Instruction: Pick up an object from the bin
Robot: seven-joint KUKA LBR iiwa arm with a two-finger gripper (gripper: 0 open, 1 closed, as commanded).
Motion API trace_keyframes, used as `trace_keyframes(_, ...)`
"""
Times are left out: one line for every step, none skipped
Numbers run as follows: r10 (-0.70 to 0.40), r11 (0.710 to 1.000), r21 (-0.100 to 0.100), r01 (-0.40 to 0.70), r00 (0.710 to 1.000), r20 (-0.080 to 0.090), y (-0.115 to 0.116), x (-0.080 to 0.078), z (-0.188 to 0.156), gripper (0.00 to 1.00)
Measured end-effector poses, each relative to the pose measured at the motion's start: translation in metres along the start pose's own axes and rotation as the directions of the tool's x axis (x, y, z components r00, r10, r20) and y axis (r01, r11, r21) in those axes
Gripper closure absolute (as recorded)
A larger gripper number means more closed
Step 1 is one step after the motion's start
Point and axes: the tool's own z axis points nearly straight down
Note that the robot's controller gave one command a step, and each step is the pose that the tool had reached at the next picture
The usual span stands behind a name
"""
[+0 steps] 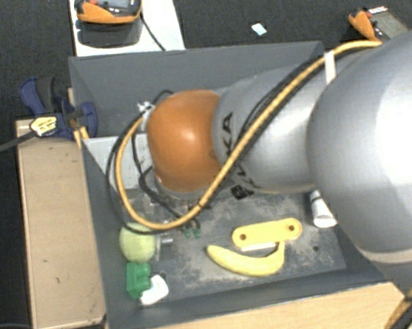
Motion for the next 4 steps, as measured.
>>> trace_keyframes(0.006,1.000,-0.001,-0.006,1.000,0.005,-0.001,-0.001,-0.004,0.00)
trace_keyframes(-0.388,0.922,0.001,0.388,0.921,0.018,0.017,-0.017,0.035,0.00)
trace_keyframes(-0.507,0.862,0.002,0.507,0.862,0.009,0.019,-0.020,0.036,0.00)
trace_keyframes(-0.471,0.882,-0.002,0.472,0.882,0.026,0.021,-0.016,0.026,0.00)
